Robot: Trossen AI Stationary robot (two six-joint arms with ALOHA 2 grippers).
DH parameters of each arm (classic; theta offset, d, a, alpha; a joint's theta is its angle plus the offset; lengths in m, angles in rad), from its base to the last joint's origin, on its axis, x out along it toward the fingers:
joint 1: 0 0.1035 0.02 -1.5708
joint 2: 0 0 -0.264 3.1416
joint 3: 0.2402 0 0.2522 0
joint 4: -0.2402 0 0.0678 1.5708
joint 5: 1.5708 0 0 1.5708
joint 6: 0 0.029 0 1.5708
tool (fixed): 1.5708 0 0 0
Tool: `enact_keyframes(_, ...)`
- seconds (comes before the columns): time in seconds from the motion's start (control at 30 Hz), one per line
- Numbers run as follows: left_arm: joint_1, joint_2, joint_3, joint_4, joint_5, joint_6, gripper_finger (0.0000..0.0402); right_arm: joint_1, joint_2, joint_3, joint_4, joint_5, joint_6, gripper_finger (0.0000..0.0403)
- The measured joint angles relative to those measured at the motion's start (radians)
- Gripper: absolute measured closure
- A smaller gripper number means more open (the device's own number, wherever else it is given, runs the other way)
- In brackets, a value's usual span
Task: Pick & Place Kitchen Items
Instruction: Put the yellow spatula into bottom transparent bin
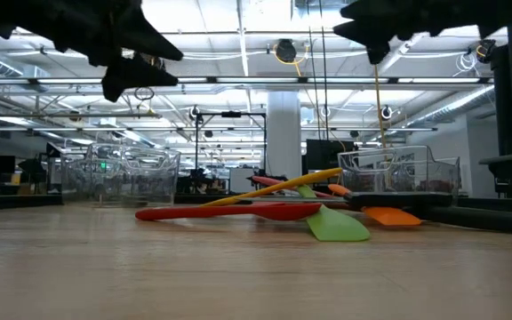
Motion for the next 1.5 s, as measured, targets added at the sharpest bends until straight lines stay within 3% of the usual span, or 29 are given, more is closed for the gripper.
enact_keyframes(0.27, -0.047, -0.104, -0.048, -0.063, 0.004, 0.042, 0.0179, 0.044, 0.231, 0.147, -0.062, 0.006, -0.066, 0.025)
enact_keyframes(0.53, -0.098, -0.172, -0.072, -0.144, 0.01, 0.036, 0.0179, 0.09, 0.425, 0.348, -0.363, 0.106, -0.124, 0.025)
enact_keyframes(0.83, -0.138, -0.181, -0.072, -0.166, 0.005, 0.034, 0.0179, 0.088, 0.602, 0.529, -0.566, 0.107, -0.137, 0.025)
enact_keyframes(1.23, -0.184, -0.189, -0.072, -0.229, -0.01, 0.046, 0.0179, 0.036, 0.694, 0.552, -0.643, 0.023, -0.041, 0.025)
enact_keyframes(1.5, -0.212, -0.287, -0.072, -0.287, -0.039, 0.128, 0.0179, 0.037, 0.692, 0.554, -0.629, 0.023, 0.025, 0.025)
